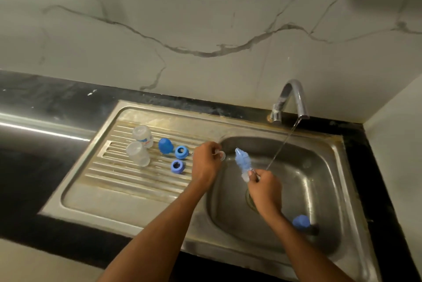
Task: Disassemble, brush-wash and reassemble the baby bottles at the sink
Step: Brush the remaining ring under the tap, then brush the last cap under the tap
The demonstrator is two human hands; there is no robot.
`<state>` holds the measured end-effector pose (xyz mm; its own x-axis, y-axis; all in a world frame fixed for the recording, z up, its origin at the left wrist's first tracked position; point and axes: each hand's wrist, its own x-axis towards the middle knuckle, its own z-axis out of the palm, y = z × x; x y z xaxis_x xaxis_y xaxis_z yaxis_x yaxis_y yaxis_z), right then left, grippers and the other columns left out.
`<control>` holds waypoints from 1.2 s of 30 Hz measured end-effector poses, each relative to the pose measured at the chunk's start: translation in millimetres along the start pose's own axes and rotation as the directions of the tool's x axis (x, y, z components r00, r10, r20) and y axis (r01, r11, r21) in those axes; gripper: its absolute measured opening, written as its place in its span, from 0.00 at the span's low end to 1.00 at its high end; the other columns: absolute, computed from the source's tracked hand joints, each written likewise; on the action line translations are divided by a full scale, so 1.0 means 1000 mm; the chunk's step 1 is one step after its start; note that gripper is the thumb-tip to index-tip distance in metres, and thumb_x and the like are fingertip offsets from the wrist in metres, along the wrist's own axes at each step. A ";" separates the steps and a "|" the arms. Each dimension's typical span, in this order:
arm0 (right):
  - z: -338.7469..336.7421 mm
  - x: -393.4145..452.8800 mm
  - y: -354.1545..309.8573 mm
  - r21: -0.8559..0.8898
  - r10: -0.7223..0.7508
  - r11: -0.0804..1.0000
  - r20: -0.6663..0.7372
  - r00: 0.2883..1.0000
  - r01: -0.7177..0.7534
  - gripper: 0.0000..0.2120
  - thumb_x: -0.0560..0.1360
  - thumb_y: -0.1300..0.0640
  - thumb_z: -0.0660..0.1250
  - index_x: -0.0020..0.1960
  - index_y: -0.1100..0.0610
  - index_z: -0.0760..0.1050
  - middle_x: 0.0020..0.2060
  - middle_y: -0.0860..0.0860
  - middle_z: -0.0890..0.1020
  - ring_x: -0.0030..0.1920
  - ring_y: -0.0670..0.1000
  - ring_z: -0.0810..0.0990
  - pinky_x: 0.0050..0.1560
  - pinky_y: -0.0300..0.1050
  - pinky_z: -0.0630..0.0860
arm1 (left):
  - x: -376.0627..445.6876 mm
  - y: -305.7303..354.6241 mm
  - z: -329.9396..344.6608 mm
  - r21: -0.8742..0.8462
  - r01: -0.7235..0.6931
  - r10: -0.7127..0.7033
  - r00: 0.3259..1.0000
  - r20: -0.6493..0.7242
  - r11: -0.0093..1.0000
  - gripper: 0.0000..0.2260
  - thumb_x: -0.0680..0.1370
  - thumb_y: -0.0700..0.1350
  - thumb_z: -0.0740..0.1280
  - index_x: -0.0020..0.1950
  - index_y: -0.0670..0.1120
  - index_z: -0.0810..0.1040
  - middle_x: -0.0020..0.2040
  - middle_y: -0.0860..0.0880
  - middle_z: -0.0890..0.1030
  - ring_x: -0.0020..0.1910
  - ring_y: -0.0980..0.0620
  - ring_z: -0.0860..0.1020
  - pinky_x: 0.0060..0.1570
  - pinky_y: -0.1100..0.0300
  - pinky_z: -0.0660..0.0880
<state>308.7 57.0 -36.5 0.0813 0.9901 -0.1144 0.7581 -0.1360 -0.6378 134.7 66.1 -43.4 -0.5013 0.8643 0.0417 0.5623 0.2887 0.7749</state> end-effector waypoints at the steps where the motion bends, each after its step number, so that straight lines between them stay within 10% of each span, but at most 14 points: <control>1: 0.004 -0.001 -0.004 -0.002 -0.011 1.000 -0.001 1.000 0.011 0.12 0.77 0.52 0.65 0.40 0.58 0.80 0.31 0.54 0.82 0.34 0.58 0.79 0.33 0.50 0.74 | -0.001 -0.007 -0.005 0.028 0.006 -0.006 1.000 -0.003 1.000 0.06 0.75 0.41 0.73 0.51 0.48 0.84 0.46 0.52 0.84 0.45 0.55 0.81 0.50 0.55 0.81; 6: 0.022 0.000 -0.018 -0.018 -0.074 0.997 0.025 0.997 0.075 0.12 0.76 0.53 0.64 0.37 0.59 0.76 0.30 0.56 0.80 0.34 0.63 0.77 0.33 0.50 0.72 | -0.010 -0.033 -0.029 0.057 0.065 -0.064 0.998 -0.014 0.996 0.13 0.74 0.31 0.70 0.55 0.43 0.84 0.50 0.52 0.84 0.49 0.56 0.81 0.44 0.78 0.70; 18: 0.033 -0.007 -0.031 -0.048 -0.086 0.995 0.015 0.996 0.086 0.11 0.77 0.54 0.66 0.42 0.59 0.81 0.34 0.55 0.84 0.38 0.63 0.79 0.36 0.49 0.73 | -0.013 -0.070 -0.033 0.091 0.053 -0.055 0.998 0.019 0.994 0.10 0.75 0.36 0.68 0.54 0.47 0.82 0.49 0.53 0.83 0.48 0.54 0.80 0.58 0.52 0.77; 36: 0.023 -0.004 -0.026 0.001 -0.032 0.999 0.019 0.999 0.032 0.11 0.77 0.52 0.65 0.41 0.56 0.81 0.32 0.52 0.83 0.33 0.58 0.79 0.34 0.50 0.75 | -0.005 -0.063 -0.030 0.141 -0.004 -0.004 0.998 0.059 0.990 0.11 0.73 0.40 0.73 0.56 0.46 0.82 0.54 0.50 0.82 0.52 0.52 0.80 0.54 0.59 0.77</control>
<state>273.5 55.4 -36.8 0.0445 0.9932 -0.1080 0.7596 -0.1038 -0.6421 81.6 31.4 -73.2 -0.4637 0.8860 0.0011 0.6513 0.3400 0.6784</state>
